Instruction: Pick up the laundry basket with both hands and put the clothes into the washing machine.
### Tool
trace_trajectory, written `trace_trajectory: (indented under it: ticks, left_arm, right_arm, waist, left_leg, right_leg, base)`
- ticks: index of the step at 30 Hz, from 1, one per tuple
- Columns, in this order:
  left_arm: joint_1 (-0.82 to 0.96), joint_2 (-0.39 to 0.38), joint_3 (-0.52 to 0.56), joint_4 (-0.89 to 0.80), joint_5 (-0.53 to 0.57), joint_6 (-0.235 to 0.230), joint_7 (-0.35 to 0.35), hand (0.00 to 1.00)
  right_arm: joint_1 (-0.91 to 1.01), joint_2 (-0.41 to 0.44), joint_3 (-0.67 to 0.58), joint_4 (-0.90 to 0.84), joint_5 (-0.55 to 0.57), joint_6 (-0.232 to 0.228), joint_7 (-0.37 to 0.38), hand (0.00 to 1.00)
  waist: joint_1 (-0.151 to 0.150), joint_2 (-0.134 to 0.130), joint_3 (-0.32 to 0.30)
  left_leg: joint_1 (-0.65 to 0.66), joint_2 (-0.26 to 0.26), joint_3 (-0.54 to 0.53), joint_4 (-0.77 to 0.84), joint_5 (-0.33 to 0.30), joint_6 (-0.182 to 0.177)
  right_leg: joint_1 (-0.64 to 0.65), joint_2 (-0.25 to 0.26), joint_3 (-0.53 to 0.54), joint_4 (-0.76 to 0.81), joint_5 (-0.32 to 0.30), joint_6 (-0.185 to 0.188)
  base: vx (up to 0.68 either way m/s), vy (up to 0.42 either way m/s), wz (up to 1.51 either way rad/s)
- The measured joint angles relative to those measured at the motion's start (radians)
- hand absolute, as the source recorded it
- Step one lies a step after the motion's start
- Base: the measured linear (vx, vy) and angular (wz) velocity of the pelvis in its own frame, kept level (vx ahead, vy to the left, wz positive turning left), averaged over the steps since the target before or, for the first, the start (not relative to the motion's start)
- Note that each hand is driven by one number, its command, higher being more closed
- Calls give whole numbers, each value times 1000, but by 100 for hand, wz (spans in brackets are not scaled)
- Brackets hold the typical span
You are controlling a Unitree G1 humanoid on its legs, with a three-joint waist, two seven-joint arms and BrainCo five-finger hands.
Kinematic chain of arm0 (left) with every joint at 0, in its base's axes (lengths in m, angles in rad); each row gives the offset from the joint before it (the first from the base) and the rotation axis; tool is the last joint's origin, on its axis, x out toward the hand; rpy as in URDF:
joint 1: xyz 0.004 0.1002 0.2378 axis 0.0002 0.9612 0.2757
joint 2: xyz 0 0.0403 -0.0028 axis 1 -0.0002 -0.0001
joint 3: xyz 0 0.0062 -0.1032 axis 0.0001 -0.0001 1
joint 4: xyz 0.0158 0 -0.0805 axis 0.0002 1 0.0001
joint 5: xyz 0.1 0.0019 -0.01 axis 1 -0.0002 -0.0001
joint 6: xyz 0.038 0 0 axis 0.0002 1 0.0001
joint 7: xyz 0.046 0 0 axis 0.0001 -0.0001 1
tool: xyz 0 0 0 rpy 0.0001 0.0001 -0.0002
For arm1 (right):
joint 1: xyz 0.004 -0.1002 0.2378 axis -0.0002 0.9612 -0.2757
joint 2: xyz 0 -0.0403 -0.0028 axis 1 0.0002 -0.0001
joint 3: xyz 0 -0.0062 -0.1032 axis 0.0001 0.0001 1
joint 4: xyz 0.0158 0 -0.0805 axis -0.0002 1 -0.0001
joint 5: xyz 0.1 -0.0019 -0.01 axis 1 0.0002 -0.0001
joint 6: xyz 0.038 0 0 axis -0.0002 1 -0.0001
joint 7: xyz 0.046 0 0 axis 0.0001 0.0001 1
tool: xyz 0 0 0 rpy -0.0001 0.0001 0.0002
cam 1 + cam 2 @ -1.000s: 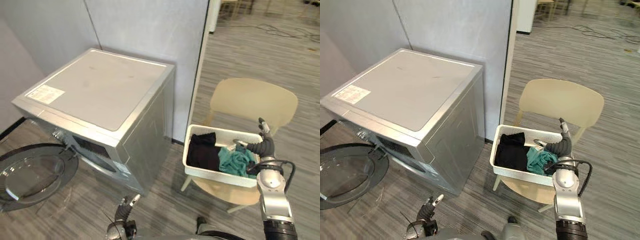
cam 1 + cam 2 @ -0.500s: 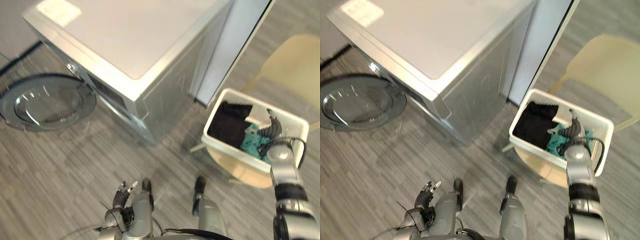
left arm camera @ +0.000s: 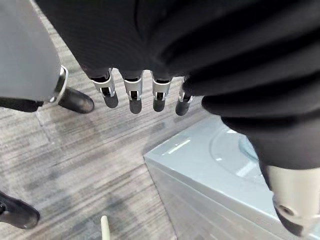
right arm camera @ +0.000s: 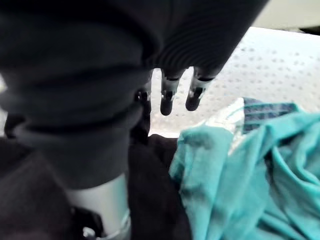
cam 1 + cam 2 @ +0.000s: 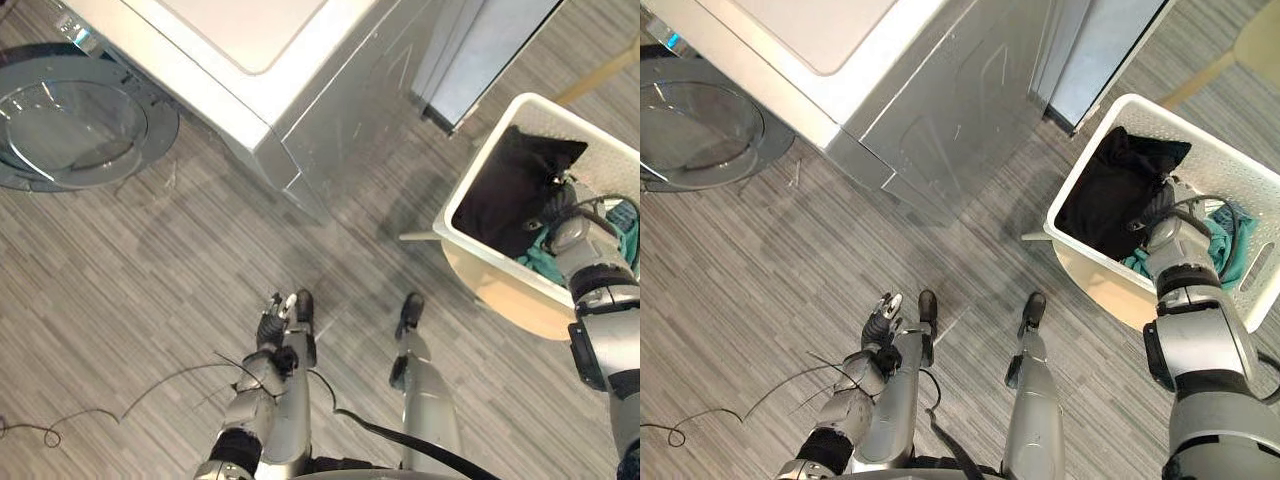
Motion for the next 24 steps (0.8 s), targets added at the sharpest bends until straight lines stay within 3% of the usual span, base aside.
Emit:
trace_trajectory:
  ticks: [6, 10, 15, 16, 24]
  left_arm:
    - [-29, -4, -27, -16, -24, -9, 0, 0]
    - [-56, -31, -28, -16, -40, -18, 1, 0]
    - [-57, -38, -29, -16, -50, -20, 3, 0]
    - [-57, -38, -28, -16, -59, -20, 3, 0]
    - [-53, -39, -31, -74, -101, -18, -2, 0]
  right_arm:
    - [-173, -35, 210, -2, 117, -19, -13, 0]
    - [-254, -35, 296, -13, 192, -38, -37, 0]
    - [-305, -35, 334, -31, 246, -39, -40, 0]
    - [-312, -35, 345, -29, 258, -39, -39, 100]
    - [-337, -47, 505, 61, 397, -31, 72, 100]
  waist:
    - [7, -1, 1]
    - [24, -2, 1]
    - [24, -3, 2]
    - [23, -3, 2]
    - [25, -6, 3]
  left_leg:
    - [-33, 2, 14, -64, 55, -11]
    - [-51, 6, 23, -119, 98, -19]
    - [-69, 17, 24, -147, 121, -25]
    - [-71, 18, 25, -151, 123, -25]
    - [-95, 34, 25, -209, 172, -30]
  right_leg:
    - [-54, -4, -24, -1, 3, -5]
    - [-91, 0, -36, -8, 12, -16]
    - [-107, 9, -54, -17, 15, -20]
    - [-110, 9, -55, -17, 15, -20]
    - [-136, 19, -103, -17, 15, -21]
  base:
    - [23, -15, 8]
    - [-4, -38, 5]
    - [-15, -32, 6]
    - [-19, -36, 5]
    - [2, -36, 11]
